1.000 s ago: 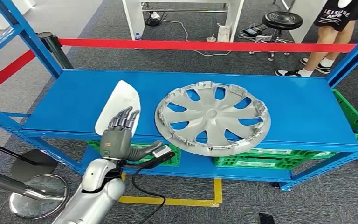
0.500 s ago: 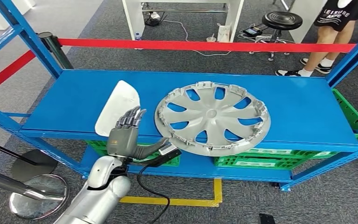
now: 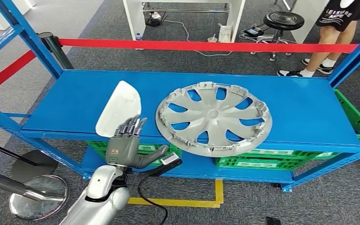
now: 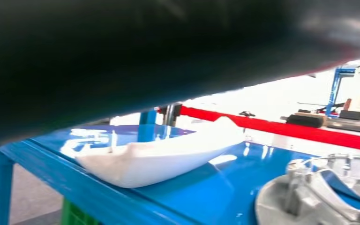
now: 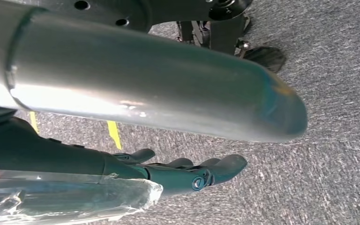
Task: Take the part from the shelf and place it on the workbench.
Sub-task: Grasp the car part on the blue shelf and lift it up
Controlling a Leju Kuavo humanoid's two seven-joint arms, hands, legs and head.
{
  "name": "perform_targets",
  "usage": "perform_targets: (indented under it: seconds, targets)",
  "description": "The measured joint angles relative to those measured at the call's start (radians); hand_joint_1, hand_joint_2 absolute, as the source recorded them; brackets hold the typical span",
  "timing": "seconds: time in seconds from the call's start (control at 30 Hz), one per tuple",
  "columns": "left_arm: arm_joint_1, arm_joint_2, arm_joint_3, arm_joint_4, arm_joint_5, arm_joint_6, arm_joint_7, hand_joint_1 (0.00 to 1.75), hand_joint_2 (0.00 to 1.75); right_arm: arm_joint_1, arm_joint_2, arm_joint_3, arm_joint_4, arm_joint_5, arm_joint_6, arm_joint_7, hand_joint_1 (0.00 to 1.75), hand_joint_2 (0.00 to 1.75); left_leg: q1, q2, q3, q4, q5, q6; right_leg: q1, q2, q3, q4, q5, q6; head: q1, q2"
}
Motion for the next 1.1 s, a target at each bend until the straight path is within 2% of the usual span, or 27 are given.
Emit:
perform_targets:
  seconds: [0.8, 1.1]
  targets:
    - [0.078, 0.018, 0.01, -0.079, -0.087, 0.016, 0.078, 0.0, 0.0, 0.0, 0.008, -0.041, 0.001, -0.012, -0.006, -0.004, 0.0, 0.0, 0.0, 0.0, 0.0, 0.0, 0.0, 0.0, 0.0, 0.0, 0.0, 0.0, 0.0, 0.0, 0.0, 0.0]
    - [0.119, 0.024, 0.098, -0.098, -0.107, 0.054, 0.106, 0.0, 0.0, 0.0, 0.008, -0.046, 0.001, 0.018, 0.003, 0.0, 0.0, 0.0, 0.0, 0.0, 0.0, 0.0, 0.0, 0.0, 0.0, 0.0, 0.0, 0.0, 0.0, 0.0, 0.0, 0.0]
